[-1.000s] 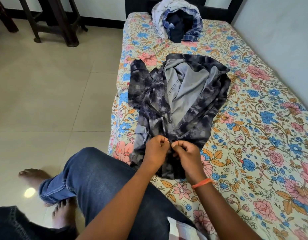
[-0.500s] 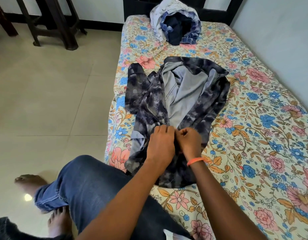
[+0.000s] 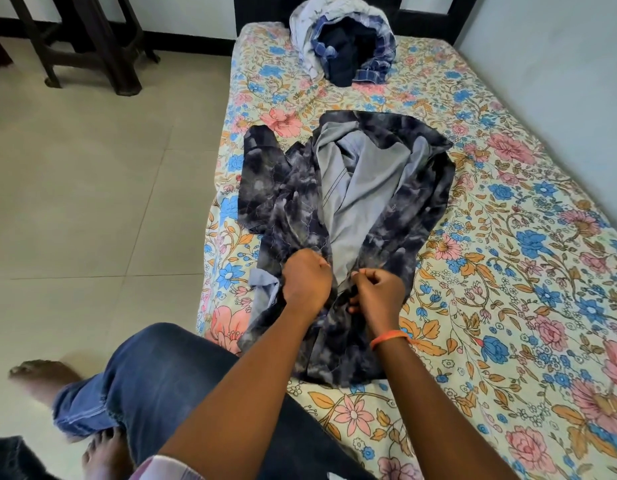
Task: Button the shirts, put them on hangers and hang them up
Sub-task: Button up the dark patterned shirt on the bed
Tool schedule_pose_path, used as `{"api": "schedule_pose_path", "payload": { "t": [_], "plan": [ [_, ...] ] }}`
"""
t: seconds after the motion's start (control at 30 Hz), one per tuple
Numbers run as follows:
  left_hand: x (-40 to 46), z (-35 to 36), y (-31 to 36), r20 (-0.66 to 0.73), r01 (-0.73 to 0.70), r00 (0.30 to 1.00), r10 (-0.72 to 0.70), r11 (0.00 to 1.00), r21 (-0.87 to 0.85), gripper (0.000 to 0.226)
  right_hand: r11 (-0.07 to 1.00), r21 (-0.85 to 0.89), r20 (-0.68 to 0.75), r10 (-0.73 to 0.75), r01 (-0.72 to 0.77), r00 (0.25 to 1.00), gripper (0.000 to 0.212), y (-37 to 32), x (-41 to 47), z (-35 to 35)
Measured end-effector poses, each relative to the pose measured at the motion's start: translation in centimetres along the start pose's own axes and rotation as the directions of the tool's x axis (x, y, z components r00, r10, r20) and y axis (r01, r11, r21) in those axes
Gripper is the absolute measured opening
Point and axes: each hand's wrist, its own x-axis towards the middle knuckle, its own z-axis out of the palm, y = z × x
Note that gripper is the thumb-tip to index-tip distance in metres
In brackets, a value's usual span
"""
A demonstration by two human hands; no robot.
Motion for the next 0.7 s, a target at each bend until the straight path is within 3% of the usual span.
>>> {"api": "schedule_pose_path", "payload": {
  "t": [0.1,0.2,0.33,0.43,0.53,0.7],
  "plan": [
    [-0.7,-0.1,-0.6,0.073,-0.038,0.996,0.044,0.996,-0.08,0.022,0.995,-0.06,0.003,-0.081,0.081,0.997,0.015,0.0,0.0,0.0],
    [-3.0,0.0,-1.5,0.058,-0.116,0.99,0.128,0.977,-0.179,0.017,0.952,-0.13,-0.021,-0.281,0.276,0.959,0.012,1.0,-1.6,-0.1],
    [-5.0,0.8,-2.2,0.023,-0.251,0.967,0.256,0.961,-0.119,0.017,0.875,-0.208,-0.023,-0.451,0.437,0.892,0.026,3.2,-4.5,-0.4],
    [-5.4,0.3,-2.2,0.077,-0.201,0.973,0.216,0.966,-0.162,0.015,0.884,-0.171,-0.036,-0.447,0.435,0.894,0.026,3.6,-4.9,-0.5],
    [-5.4,-0.2,-2.5,0.087,-0.165,0.979,0.184,0.967,-0.195,0.016,0.924,-0.106,-0.014,-0.371,0.368,0.928,0.003,2.9,-5.2,-0.4],
    [-5.5,-0.3,-2.7,0.063,-0.128,0.987,0.15,0.956,-0.264,0.014,0.965,0.016,0.008,-0.26,0.26,0.966,0.009,2.2,-5.8,-0.5]
  ]
}}
